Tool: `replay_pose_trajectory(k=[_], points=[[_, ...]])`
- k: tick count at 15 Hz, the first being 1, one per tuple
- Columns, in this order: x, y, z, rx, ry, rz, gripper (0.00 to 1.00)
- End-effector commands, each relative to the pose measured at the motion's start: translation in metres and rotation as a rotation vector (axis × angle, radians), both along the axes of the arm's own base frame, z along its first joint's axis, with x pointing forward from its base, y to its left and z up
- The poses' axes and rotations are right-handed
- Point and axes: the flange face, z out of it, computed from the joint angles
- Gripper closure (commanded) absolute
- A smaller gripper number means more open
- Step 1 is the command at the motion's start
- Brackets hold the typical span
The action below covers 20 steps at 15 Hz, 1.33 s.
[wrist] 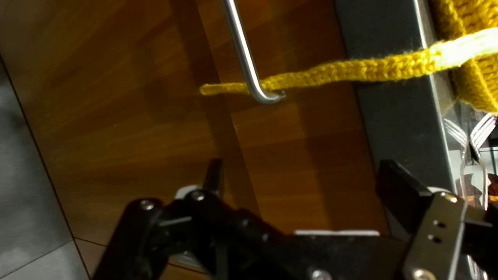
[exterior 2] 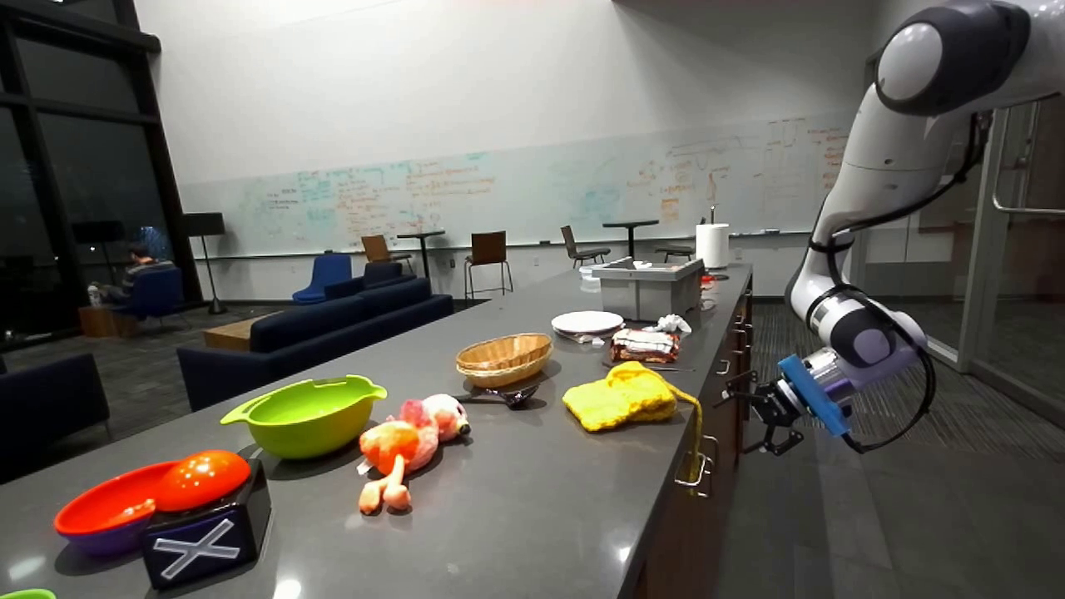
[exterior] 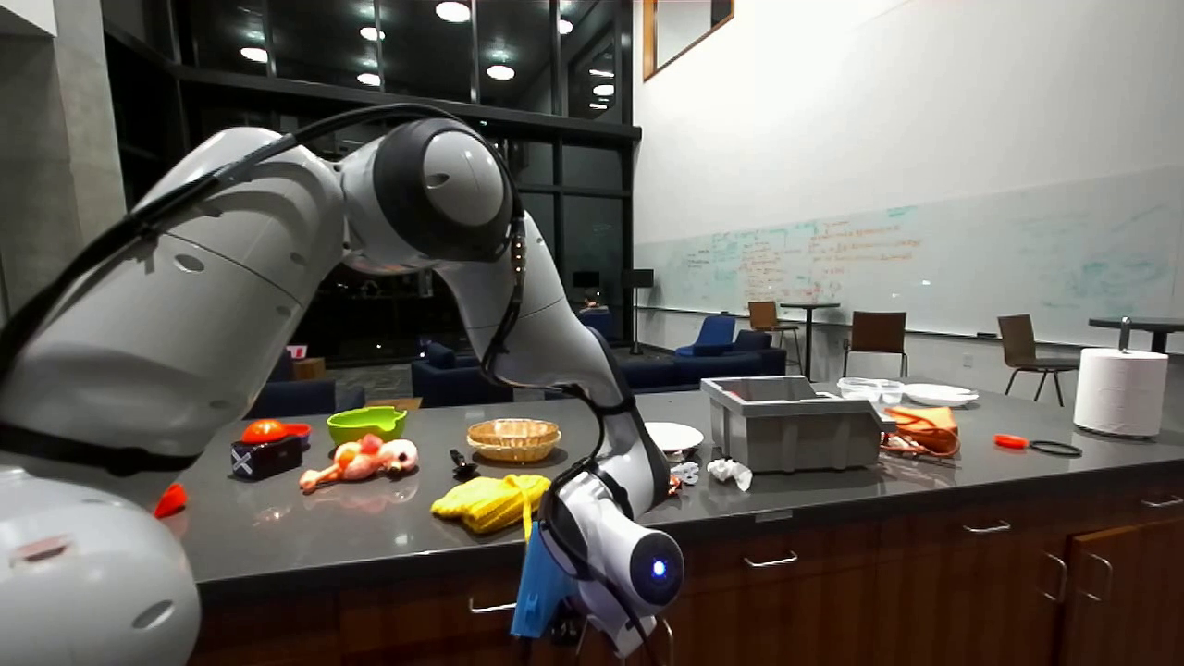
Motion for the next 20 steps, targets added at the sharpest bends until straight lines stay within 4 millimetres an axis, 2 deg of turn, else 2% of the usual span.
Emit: replay_pose_trajectory(k=[1, 6, 12, 20], points=[[-0.008, 0.004, -0.003, -0.014, -0.025, 0.049, 0.0], [-0.032, 0.014, -0.019, -0.011, -0.096, 0.122, 0.0], [-0.066, 0.031, -0.046, 0.003, -0.267, 0.213, 0.0], [-0.075, 0.046, -0.076, 0.04, -0.511, 0.156, 0.0]])
